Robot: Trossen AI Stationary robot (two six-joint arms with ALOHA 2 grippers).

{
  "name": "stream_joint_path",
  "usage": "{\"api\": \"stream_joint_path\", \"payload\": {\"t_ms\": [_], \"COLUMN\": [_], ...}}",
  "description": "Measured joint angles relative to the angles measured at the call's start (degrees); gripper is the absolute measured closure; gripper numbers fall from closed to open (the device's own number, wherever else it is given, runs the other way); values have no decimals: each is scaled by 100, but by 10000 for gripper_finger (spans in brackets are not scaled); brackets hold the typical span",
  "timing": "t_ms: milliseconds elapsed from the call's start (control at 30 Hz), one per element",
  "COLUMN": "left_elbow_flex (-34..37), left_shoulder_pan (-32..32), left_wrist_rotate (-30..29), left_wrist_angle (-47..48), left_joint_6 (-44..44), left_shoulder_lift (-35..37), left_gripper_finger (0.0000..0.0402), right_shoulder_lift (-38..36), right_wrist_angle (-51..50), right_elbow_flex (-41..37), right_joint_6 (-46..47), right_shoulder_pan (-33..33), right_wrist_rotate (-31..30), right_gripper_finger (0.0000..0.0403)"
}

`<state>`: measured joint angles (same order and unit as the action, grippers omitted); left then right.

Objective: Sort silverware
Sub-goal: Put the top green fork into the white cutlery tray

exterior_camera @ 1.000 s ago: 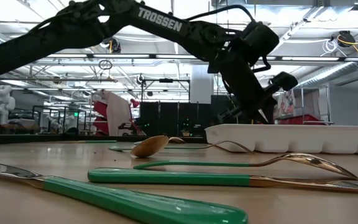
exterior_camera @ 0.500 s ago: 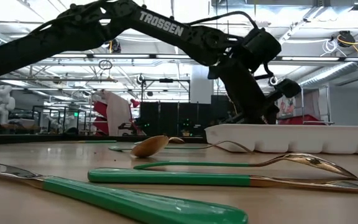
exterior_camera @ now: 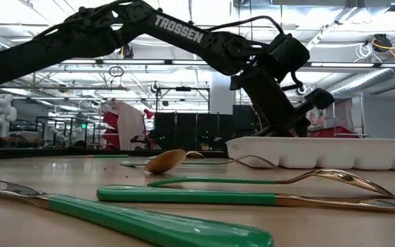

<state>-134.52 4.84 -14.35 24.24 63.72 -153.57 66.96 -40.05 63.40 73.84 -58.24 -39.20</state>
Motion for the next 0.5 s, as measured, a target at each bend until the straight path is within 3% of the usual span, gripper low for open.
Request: {"api": "stream_joint_path", "payload": {"t_ms": [333,500], "left_elbow_flex": [7,7], "left_shoulder_pan": [31,114], "left_wrist_rotate": [114,442], "left_wrist_angle": [-252,-289], "left_joint_6": [-153,-122], "left_shoulder_lift": [-11,-8], "left_gripper_finger": [349,330], "right_shoulder_lift": [0,0], "right_wrist_angle": [57,110], "right_elbow_flex": [0,0], "right_joint_6": [-84,-199], "right_shoulder_pan": [0,0], "right_wrist_rotate": [-5,-4], "right_gripper_finger": [213,213]}}
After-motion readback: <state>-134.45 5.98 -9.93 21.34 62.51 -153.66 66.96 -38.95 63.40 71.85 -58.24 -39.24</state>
